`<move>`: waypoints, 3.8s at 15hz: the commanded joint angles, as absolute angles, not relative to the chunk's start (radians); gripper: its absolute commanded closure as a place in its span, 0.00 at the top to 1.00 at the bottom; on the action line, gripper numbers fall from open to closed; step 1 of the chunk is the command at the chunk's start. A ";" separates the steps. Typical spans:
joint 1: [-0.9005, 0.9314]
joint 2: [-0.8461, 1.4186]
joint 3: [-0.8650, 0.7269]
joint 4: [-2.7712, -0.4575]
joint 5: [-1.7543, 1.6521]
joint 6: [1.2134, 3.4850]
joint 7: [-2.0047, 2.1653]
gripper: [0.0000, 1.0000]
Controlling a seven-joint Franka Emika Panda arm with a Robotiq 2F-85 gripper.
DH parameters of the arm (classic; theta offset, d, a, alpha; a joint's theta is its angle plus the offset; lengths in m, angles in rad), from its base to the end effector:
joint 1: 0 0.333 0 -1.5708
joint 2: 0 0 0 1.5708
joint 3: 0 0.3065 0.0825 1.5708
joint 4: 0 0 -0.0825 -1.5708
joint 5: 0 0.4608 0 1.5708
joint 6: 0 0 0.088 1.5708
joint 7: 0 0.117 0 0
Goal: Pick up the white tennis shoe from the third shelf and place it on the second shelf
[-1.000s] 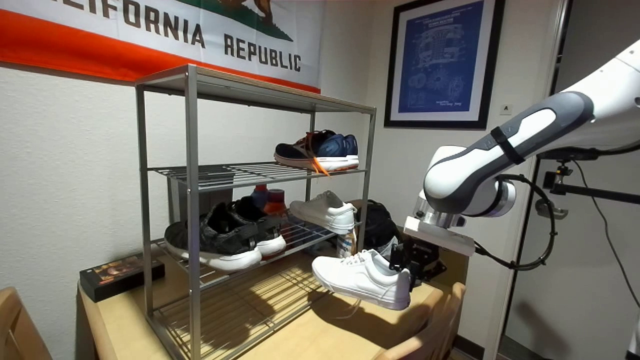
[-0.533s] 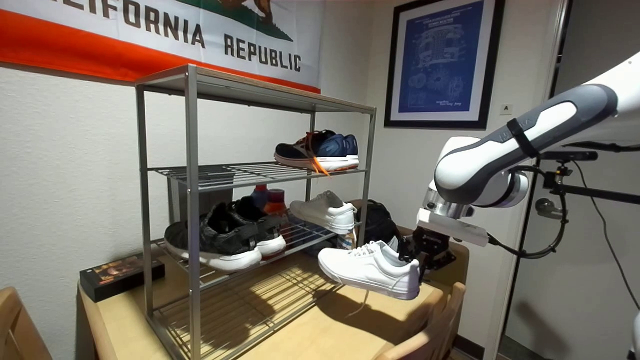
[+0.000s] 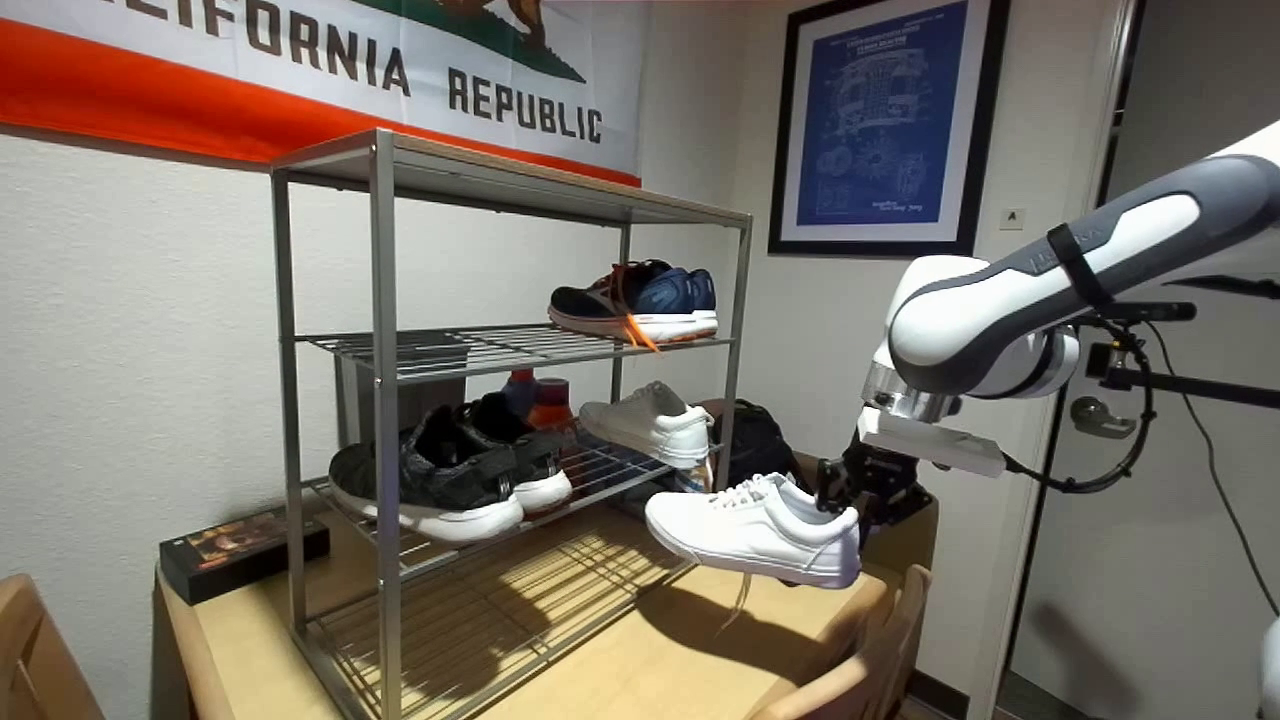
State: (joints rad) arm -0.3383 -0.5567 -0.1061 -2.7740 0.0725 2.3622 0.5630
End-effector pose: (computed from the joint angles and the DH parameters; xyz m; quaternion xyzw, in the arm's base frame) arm 0.3916 -0.1766 0.3211 -0.8635 0.4964 -0.0665 0.0597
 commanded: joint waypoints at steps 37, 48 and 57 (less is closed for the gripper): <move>-0.170 -0.628 -0.053 -2.731 0.610 2.302 0.590 0.03; -0.164 -0.731 -0.141 -2.731 0.725 2.280 0.532 0.03; -0.184 -0.626 -0.092 -2.675 0.786 2.333 0.594 0.03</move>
State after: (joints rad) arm -0.1638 -0.6845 -0.1269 -2.7322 0.7435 2.3036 0.5595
